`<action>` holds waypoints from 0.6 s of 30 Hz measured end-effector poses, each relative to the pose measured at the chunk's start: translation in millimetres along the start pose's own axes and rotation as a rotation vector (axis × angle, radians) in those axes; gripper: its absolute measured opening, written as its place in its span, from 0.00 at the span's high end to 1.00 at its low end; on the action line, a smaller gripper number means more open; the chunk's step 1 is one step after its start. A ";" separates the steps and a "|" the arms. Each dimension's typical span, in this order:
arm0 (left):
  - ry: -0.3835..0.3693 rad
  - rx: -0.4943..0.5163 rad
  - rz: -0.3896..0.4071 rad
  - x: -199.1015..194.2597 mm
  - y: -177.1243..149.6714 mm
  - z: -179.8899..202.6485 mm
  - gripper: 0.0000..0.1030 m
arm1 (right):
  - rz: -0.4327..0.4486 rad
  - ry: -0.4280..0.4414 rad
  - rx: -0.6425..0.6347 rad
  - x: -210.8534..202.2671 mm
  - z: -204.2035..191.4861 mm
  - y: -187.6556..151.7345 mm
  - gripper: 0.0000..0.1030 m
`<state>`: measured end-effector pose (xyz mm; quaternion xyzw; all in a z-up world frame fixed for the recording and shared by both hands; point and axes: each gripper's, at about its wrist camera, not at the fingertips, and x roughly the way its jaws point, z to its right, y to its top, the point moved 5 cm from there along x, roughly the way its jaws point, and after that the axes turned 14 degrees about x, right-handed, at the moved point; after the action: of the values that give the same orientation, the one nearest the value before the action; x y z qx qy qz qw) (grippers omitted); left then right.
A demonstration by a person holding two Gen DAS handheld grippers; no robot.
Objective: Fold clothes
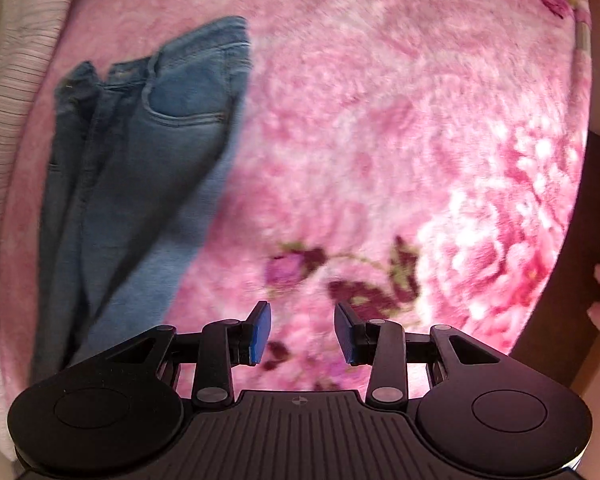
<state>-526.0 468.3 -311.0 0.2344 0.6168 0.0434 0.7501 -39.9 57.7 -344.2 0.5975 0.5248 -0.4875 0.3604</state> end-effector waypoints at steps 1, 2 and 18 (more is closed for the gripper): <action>-0.028 -0.071 0.030 -2.7 0.3 -5.0 0.69 | 0.000 -0.009 -0.001 2.6 1.1 2.5 0.62; -0.046 -0.136 0.063 -6.8 3.3 -10.5 0.66 | 0.002 -0.009 -0.002 4.7 -0.3 5.2 0.62; -0.178 -0.702 0.290 10.2 79.8 -52.3 1.00 | 0.236 0.244 -0.023 15.6 -73.4 112.0 0.37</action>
<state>-555.1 558.2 -294.6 0.0510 0.4575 0.3369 0.8213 84.3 109.9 -348.8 0.7054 0.4965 -0.3597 0.3557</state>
